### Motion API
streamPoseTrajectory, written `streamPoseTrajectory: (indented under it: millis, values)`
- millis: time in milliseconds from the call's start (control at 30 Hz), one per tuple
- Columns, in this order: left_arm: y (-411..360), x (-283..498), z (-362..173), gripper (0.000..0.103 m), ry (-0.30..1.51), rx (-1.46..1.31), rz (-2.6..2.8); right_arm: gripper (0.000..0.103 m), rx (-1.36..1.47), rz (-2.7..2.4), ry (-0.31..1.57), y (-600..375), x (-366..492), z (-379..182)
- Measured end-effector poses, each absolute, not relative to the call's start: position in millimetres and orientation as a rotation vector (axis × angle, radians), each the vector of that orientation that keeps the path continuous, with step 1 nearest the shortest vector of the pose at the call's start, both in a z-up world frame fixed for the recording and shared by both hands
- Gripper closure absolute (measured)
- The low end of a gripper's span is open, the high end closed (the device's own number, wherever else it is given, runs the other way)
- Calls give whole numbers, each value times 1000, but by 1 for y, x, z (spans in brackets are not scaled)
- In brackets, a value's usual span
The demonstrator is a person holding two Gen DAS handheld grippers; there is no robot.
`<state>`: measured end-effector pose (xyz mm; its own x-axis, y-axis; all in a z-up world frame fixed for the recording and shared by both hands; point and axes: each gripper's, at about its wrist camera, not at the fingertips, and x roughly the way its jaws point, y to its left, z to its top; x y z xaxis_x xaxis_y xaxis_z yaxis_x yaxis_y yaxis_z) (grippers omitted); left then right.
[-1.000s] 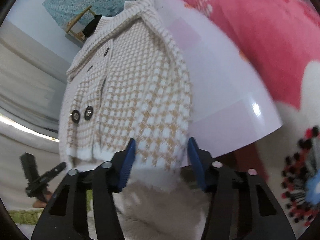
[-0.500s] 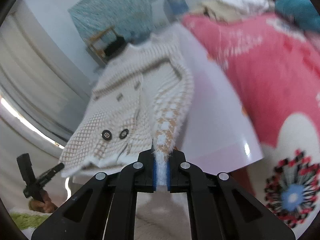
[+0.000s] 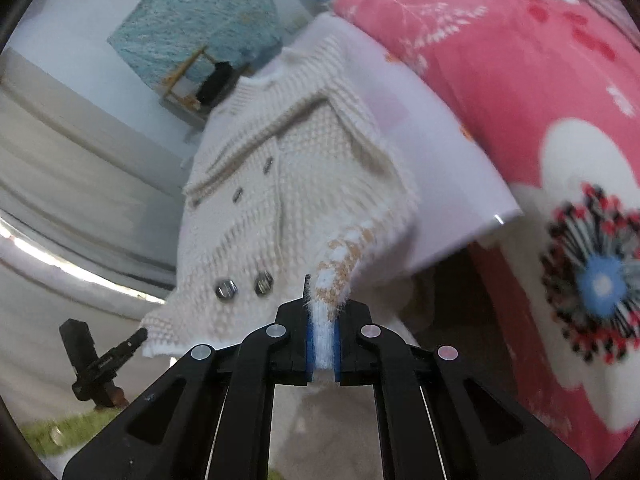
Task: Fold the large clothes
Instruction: 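Grasp the coat hem with the left tool and lift it, then fold the held hem up over the coat body with the left tool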
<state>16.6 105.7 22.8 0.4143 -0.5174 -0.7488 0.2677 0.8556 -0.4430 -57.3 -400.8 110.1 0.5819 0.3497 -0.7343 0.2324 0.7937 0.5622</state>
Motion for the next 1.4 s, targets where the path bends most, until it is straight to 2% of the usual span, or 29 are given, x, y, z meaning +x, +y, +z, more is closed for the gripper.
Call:
streamPoseTrajectory:
  millis: [200, 433, 533, 567, 600, 633, 700, 733, 767, 800, 1000, 1100, 1167, 1267, 1400]
  values:
    - [103, 84, 36, 97, 962, -302, -476, 97, 628, 95, 840, -408, 27, 137]
    - [97, 173, 16, 93, 965, -339, -445, 93, 626, 91, 877, -421, 123, 103]
    - [95, 208, -11, 91, 1028, -379, -434, 82, 672, 82, 925, -430, 149, 70]
    - [97, 219, -21, 90, 1056, -408, -428, 73, 684, 78, 952, -433, 157, 58]
    - [99, 221, -25, 85, 1064, -425, -427, 69, 690, 70, 971, -434, 160, 52]
    - [103, 225, -29, 75, 1067, -441, -400, 69, 693, 53, 990, -436, 161, 45]
    - [110, 227, -27, 64, 1039, -436, -358, 65, 697, 66, 977, -437, 155, 46]
    - [116, 225, -22, 64, 1015, -445, -360, 61, 684, 64, 960, -437, 149, 51]
    - [120, 223, -17, 64, 998, -454, -358, 53, 643, 47, 935, -435, 141, 61]
    - [122, 221, -13, 64, 985, -453, -361, 51, 581, 33, 909, -430, 132, 73]
    - [64, 177, 16, 65, 929, -243, -635, 52, 307, 214, 890, -358, 105, 101]
    - [13, 155, 4, 65, 975, -99, -757, 60, 81, 324, 975, -295, 98, 81]
    - [-9, 153, -17, 65, 1036, -19, -725, 62, 0, 308, 1027, -278, 100, 61]
    - [-10, 160, -50, 65, 1106, 6, -632, 61, 39, 291, 1071, -282, 102, 43]
    - [-4, 155, -31, 68, 1053, 5, -641, 65, 19, 262, 1057, -281, 98, 67]
